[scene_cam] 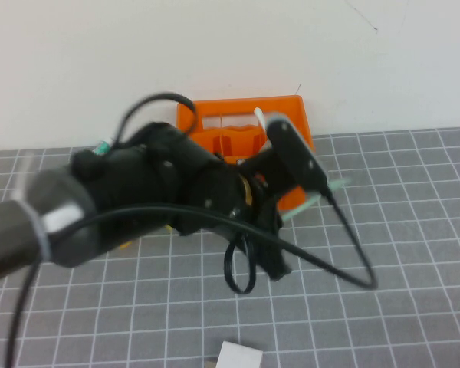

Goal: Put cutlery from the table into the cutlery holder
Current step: Place the spoon on the box

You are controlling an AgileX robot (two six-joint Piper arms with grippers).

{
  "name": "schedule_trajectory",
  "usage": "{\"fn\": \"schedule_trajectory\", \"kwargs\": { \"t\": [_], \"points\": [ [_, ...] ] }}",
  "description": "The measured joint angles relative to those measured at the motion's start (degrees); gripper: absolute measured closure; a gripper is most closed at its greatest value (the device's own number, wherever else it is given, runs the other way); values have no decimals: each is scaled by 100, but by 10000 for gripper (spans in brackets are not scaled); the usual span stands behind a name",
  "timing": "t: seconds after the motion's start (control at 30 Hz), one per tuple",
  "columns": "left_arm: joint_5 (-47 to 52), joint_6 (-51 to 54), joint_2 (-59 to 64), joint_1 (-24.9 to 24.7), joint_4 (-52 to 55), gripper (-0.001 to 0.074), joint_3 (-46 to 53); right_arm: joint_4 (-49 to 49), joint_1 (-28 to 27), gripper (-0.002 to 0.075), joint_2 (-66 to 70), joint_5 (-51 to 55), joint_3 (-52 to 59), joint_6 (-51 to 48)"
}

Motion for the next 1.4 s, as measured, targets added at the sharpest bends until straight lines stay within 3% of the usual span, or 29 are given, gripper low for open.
{"fn": "schedule_trajectory", "kwargs": {
  "t": [0.17,0.4,0.73,1.03,1.4],
  "points": [
    [-768,0,-389,430,-1124,702,28,0,0,729,0,0,0,0],
    [-2738,-11,-954,1310,-2189,702,698,0,0,729,0,0,0,0],
    [-5738,-521,-547,1381,-2399,703,1261,0,0,729,0,0,0,0],
    [-6658,-926,404,1381,-2399,703,1270,0,0,729,0,0,0,0],
    [-6878,-1168,1187,1381,-2378,703,1270,0,0,729,0,0,0,0]
  ]
}}
